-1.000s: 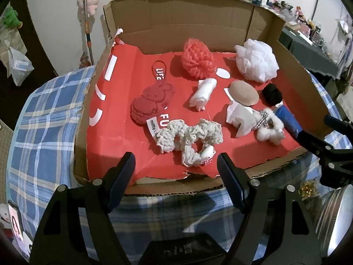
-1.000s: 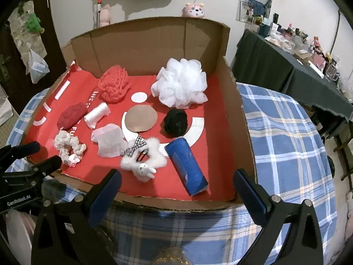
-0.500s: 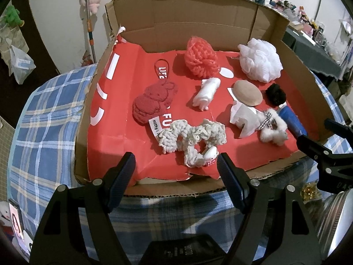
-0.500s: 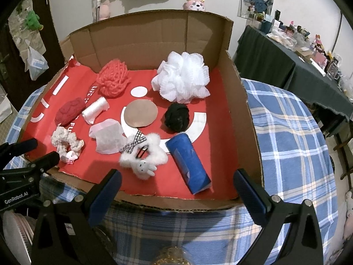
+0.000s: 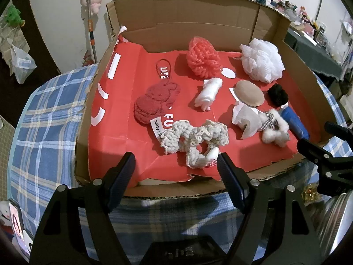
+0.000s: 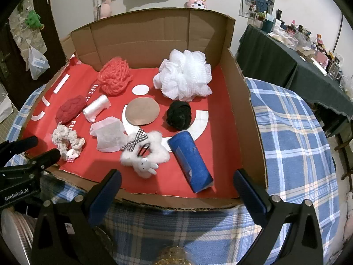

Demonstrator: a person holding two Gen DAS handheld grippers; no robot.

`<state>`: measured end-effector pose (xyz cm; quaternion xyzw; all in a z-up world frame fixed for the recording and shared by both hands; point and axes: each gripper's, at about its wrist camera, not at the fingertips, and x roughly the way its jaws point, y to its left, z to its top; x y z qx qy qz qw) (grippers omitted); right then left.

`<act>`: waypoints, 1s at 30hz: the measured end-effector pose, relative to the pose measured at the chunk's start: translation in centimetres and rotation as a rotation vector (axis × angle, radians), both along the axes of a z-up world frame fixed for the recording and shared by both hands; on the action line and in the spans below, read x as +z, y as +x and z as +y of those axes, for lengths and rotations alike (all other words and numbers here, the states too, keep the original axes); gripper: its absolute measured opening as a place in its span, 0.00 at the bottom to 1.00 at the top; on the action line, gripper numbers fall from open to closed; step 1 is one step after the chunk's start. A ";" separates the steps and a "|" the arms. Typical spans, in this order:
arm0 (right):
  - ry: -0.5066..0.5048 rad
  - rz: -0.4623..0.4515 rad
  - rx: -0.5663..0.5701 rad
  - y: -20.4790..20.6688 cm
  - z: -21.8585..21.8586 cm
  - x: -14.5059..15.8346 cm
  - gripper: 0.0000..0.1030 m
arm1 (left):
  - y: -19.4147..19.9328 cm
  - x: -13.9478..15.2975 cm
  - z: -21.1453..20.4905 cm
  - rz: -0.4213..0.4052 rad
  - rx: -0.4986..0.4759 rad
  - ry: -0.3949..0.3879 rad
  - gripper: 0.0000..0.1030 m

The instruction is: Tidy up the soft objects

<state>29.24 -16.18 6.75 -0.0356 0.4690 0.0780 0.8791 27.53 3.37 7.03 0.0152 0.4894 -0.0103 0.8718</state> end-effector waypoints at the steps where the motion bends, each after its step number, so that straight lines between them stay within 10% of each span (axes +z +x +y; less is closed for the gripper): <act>1: 0.002 0.000 -0.002 0.0 0.0 0.0 1.00 | 0.0 0.0 0.0 0.000 -0.002 0.001 0.73; 30: 0.015 0.000 -0.002 0.0 -0.1 0.0 1.00 | 0.0 -0.4 0.4 0.024 0.011 -0.006 0.73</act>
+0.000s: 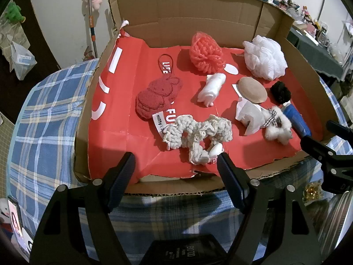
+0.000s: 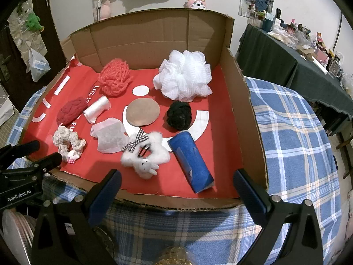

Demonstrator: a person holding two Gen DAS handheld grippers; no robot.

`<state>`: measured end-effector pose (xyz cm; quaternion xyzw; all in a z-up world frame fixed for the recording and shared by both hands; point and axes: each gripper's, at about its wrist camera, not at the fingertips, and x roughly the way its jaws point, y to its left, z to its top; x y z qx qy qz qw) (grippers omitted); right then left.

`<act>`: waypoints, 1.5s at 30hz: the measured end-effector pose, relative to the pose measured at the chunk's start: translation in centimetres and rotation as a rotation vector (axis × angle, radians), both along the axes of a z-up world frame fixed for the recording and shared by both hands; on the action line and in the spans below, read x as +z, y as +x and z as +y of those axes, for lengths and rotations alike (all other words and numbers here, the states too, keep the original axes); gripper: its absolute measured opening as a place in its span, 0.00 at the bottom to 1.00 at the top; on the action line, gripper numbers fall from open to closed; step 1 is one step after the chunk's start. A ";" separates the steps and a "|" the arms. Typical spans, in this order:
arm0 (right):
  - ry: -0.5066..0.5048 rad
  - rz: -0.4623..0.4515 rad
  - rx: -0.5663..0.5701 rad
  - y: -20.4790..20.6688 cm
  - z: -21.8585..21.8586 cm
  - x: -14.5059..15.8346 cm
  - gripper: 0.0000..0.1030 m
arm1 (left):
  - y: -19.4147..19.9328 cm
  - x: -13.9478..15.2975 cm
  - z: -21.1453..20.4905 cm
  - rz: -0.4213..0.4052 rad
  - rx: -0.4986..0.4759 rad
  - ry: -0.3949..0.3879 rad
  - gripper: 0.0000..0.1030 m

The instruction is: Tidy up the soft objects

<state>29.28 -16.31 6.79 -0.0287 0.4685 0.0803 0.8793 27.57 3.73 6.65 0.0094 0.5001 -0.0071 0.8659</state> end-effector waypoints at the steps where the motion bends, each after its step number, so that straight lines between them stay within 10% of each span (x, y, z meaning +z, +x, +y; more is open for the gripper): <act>1: 0.001 -0.001 0.000 0.0 0.0 0.0 1.00 | 0.0 0.0 0.0 0.000 0.000 0.000 0.73; 45: 0.007 -0.094 -0.020 -2.7 -1.3 3.9 1.00 | -2.9 3.2 0.3 -0.099 -0.021 -0.033 0.74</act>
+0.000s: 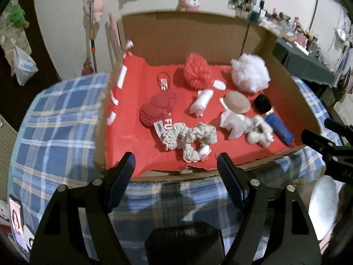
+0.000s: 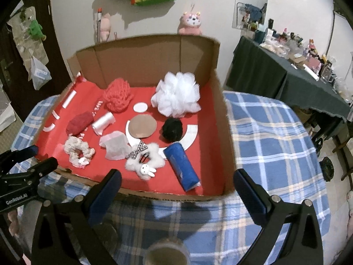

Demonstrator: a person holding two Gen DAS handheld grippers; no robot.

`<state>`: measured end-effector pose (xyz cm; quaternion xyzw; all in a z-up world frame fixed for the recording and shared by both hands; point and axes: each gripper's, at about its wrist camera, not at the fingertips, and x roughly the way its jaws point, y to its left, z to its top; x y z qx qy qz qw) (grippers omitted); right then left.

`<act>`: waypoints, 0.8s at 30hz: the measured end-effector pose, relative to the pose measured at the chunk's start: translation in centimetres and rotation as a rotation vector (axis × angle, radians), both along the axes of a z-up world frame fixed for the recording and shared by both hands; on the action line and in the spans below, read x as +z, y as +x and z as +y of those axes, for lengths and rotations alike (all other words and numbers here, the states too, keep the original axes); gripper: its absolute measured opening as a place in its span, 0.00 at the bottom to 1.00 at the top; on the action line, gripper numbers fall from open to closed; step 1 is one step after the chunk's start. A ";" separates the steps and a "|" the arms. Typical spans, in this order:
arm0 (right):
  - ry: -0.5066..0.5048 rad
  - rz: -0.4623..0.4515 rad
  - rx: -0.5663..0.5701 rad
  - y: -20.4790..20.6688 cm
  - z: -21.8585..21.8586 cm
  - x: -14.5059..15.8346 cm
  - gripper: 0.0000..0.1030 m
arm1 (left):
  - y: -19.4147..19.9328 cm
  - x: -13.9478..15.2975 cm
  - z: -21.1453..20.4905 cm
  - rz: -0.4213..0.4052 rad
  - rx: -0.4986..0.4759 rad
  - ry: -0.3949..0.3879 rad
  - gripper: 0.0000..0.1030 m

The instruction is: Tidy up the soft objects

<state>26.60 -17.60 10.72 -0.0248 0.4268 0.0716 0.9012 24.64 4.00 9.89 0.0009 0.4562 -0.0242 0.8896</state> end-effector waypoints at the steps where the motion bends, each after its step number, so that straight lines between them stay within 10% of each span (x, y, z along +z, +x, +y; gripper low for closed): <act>1: 0.007 -0.014 0.000 -0.6 -0.2 0.5 1.00 | -0.5 0.5 0.0 -0.016 -0.001 0.001 0.74; 12: 0.049 -0.170 0.023 -8.8 -1.3 4.2 1.00 | -8.9 4.7 -0.4 -0.222 -0.005 -0.039 0.89; 24: 0.091 -0.281 0.054 -17.2 -1.7 2.0 1.00 | -16.4 2.7 -2.3 -0.312 -0.050 -0.003 0.93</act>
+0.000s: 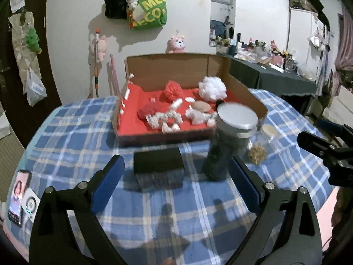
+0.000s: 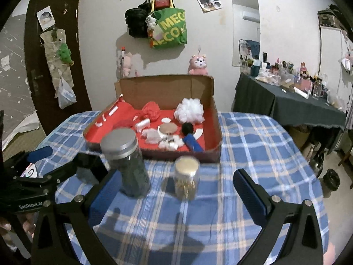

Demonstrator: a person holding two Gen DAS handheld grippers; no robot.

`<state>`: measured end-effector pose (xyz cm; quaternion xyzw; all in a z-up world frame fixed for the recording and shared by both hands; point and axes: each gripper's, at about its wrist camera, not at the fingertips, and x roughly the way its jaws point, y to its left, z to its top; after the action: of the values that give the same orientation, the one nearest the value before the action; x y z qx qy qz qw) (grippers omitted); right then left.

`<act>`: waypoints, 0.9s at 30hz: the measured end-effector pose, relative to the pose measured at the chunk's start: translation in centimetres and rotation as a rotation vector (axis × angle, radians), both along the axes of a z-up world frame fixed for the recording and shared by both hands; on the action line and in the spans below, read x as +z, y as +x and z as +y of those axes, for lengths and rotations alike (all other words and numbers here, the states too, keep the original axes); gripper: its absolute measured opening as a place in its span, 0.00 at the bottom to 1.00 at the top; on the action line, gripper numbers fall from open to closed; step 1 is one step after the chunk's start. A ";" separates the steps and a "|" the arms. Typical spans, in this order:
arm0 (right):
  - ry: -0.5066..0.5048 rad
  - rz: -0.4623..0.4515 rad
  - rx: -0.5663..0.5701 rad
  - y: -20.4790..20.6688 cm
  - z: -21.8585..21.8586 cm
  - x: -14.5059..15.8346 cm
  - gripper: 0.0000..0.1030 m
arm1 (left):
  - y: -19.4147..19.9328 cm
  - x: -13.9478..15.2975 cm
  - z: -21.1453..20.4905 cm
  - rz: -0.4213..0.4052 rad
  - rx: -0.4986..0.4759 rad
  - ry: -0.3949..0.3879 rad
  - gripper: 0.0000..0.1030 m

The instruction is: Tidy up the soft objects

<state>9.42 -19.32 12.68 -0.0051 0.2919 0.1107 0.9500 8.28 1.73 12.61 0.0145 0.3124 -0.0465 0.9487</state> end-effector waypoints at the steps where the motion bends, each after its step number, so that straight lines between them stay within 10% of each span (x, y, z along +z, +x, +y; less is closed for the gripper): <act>1: -0.001 0.007 -0.003 -0.2 0.0 -0.8 1.00 | -0.2 -0.5 -0.2 0.006 -0.003 -0.001 0.93; 13: -0.023 0.216 0.003 3.0 0.5 -9.5 1.00 | 2.2 -8.0 -1.0 0.184 0.019 -0.002 0.93; 27: -0.086 0.291 -0.055 4.7 0.1 -11.7 1.00 | 3.9 -10.6 -1.3 0.266 0.057 0.020 1.00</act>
<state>14.08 -19.25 0.98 -0.0216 0.4311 0.0718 0.8992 12.23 0.46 2.05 0.0089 0.4360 -0.0181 0.8997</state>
